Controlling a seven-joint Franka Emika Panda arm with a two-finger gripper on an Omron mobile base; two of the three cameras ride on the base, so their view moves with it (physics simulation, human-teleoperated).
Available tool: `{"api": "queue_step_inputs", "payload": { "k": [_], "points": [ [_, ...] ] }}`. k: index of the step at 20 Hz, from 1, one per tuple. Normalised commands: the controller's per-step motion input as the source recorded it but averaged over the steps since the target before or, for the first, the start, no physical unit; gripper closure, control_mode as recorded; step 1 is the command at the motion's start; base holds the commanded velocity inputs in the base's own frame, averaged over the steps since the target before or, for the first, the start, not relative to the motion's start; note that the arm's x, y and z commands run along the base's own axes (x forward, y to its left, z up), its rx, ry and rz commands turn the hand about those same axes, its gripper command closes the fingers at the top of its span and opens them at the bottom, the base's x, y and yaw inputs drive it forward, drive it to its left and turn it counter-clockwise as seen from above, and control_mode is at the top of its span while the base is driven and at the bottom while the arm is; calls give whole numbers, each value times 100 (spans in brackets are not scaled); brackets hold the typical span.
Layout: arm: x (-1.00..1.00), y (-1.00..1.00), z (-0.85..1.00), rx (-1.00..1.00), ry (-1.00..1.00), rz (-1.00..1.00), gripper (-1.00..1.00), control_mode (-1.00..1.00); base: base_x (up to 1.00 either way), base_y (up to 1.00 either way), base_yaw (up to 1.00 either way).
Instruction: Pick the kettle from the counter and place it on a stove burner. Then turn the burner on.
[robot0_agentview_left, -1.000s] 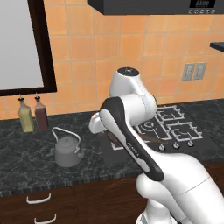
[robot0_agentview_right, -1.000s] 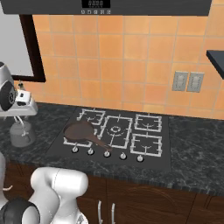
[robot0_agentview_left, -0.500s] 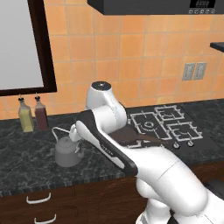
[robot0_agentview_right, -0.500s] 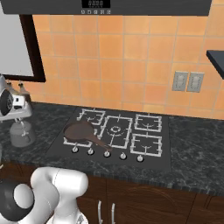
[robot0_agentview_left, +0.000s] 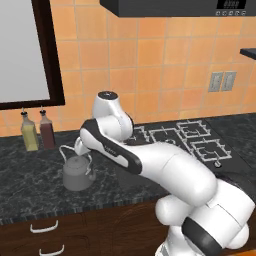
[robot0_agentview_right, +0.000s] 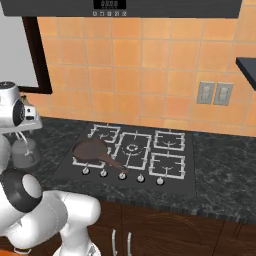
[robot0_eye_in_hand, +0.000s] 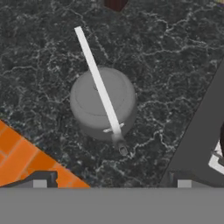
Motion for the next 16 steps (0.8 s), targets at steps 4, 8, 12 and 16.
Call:
{"api": "queue_step_inputs", "payload": {
  "k": [4,8,12,16],
  "points": [
    [7,18,-27,7,6,12,-100,-100,0,0,0],
    [14,17,-26,0,1,5,-100,-100,0,0,0],
    [23,26,-31,0,0,2,-100,-100,0,0,0],
    [33,16,-24,-2,0,0,-100,-100,0,0,0]
  ]
}}
